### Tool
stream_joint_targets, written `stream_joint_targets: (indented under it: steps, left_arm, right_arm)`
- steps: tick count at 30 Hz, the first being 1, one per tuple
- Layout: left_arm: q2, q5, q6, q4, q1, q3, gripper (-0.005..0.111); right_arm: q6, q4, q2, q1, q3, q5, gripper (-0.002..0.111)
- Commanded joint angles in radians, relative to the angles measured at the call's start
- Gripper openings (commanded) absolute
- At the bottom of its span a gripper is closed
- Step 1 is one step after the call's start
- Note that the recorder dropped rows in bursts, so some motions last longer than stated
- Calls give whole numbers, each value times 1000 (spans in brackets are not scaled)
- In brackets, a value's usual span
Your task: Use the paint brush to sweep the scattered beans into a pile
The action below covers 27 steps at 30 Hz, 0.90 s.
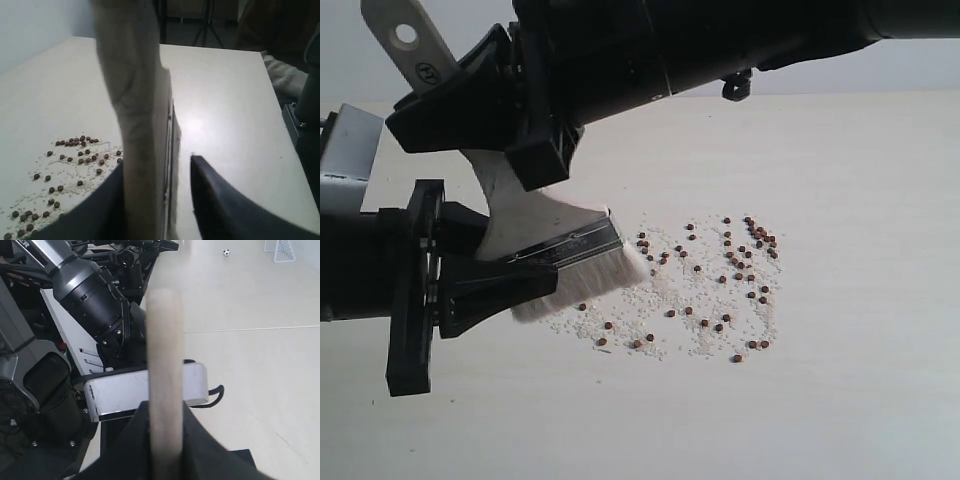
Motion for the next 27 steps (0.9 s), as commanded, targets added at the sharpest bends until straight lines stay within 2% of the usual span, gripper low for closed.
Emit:
stream_joint_targets:
  steps: [1, 13, 27]
  left_arm:
    - [-3, -13, -16, -22, -5, -6, 53]
    - [-3, -12, -92, -12, 4, -6, 54]
    - [-3, -12, -96, 23, 4, -6, 54]
  right_arm:
    - [6, 10, -2, -2, -7, -20, 0]
    - [6, -27, -2, -9, -7, -94, 0]
    - [8, -30, -16, -116, -7, -50, 0]
